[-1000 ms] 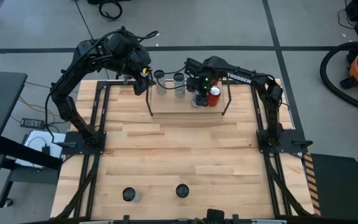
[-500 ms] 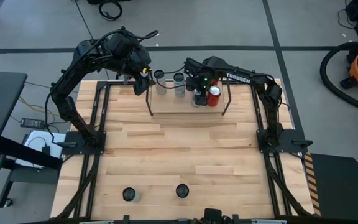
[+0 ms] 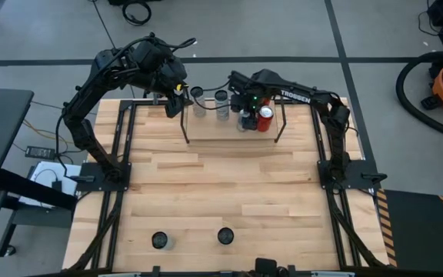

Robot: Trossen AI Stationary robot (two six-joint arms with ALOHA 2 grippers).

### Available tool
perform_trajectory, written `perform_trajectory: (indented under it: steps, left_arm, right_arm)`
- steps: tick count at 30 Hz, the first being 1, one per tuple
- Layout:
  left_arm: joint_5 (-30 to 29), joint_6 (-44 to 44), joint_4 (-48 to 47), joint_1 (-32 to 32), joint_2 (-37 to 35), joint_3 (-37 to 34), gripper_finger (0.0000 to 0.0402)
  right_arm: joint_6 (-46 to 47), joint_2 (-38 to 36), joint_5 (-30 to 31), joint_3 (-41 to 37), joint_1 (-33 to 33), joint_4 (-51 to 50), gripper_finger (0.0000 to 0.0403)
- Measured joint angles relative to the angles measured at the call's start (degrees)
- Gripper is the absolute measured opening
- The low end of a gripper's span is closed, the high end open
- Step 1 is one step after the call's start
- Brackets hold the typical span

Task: Place canned beverage on shelf
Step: Put the blue soda can on the shelf aligned with the blue soda can, then put the white blue soda can on the shelf aligned with the white blue soda can

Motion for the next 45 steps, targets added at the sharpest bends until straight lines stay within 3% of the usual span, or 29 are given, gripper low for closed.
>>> perform_trajectory:
  steps: [11, 15, 23, 34, 42, 45]
  left_arm:
    - [0.0, -0.1, 0.0, 0.0, 0.0, 0.0, 0.0307]
    - [0.0, -0.3, -0.2, 0.0, 0.0, 0.0, 0.0307]
    - [0.0, -0.1, -2.7, 0.0, 0.0, 0.0, 0.0307]
    - [0.0, -2.4, -7.0, -0.2, 0.0, 0.0, 0.0307]
    - [0.0, -6.0, -7.9, -5.6, 0.0, 0.0, 0.0307]
    - [-1.6, -7.5, -7.9, -9.5, 0.0, 0.0, 0.0307]
  right_arm:
    - [1.5, -8.1, 0.1, 0.1, 2.5, 0.2, 0.0323]
    - [4.3, -10.5, -3.2, 0.1, 3.8, 0.1, 0.0323]
    - [5.0, -11.6, -4.5, 0.1, 7.0, -0.6, 0.0325]
    - [6.4, -11.5, -5.0, 0.1, 11.4, -1.5, 0.0372]
    - [11.3, -11.5, -23.6, 0.1, 15.6, -3.5, 0.0395]
    - [10.5, -11.5, -25.8, 0.1, 18.0, -4.6, 0.0396]
